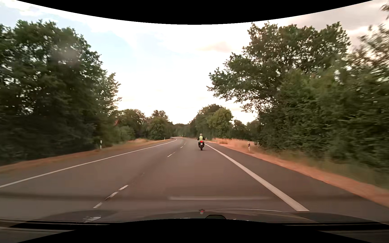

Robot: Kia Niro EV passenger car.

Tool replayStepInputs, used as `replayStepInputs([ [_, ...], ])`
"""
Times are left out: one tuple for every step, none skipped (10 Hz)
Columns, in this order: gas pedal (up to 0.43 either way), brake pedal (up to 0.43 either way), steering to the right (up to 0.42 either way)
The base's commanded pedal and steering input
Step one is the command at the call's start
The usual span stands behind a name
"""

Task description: Follow the waypoints while adhering to traffic rules and regulations

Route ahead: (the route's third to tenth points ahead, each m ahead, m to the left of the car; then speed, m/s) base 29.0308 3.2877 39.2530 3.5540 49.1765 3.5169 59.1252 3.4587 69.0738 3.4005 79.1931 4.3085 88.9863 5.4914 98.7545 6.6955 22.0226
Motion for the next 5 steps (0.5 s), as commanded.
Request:
replayStepInputs([
  [0.209, 0.0, -0.006],
  [0.209, 0.0, -0.006],
  [0.209, 0.0, -0.005],
  [0.209, 0.0, -0.005],
  [0.209, 0.0, -0.006],
])
